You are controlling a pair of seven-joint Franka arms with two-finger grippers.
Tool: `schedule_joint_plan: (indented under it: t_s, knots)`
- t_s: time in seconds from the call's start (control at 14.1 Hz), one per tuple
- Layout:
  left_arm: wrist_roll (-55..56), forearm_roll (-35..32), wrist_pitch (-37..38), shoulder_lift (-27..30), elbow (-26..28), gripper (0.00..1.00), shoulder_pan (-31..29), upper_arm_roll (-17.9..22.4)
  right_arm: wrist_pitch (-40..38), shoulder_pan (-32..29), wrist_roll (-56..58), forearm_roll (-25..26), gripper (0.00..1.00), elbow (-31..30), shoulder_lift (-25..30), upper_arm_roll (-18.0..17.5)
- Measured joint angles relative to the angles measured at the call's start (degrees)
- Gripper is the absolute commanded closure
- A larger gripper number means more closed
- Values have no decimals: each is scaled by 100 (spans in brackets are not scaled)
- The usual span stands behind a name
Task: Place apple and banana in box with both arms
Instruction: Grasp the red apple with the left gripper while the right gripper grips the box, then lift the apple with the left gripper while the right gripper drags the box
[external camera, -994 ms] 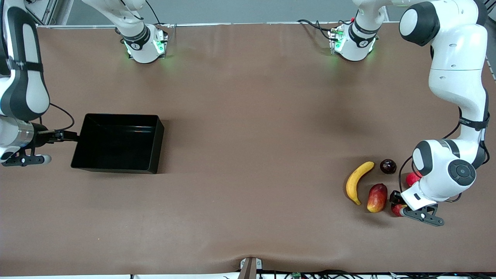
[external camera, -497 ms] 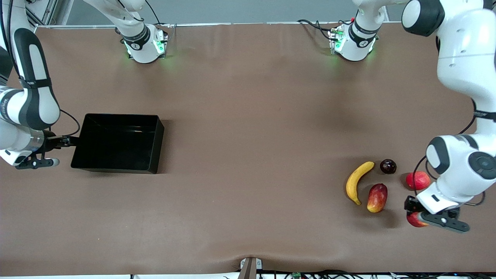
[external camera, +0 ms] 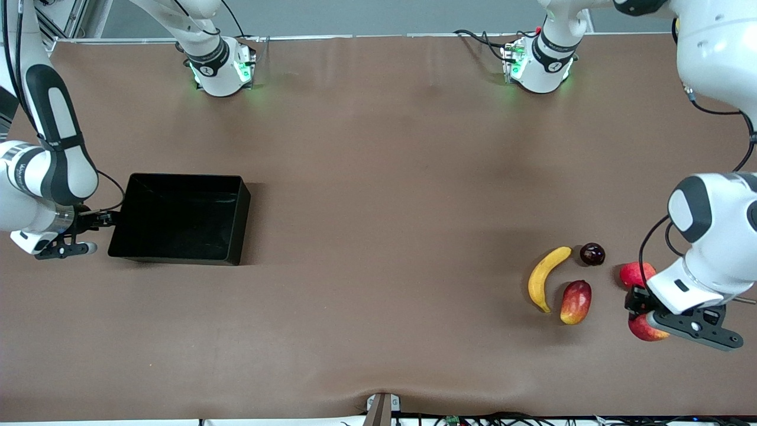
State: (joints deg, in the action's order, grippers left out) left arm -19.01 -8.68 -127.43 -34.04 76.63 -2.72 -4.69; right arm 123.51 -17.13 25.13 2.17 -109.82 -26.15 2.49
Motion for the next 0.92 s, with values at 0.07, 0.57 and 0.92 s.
schedule_joint_plan:
  t_s: [0.07,0.57,0.92]
  knots:
    - [146,0,204,106,2,100,109,-3,0,-2,0,0,100,-78,-5,-5]
    - [1015,0,1058,582,11,100,615,-174,-1159,48,-29,-386,100,314,88,-125]
    - [1585,0,1294,654,40,100,632,-610,-2812,442,-312,-789,100,1390,186,-158]
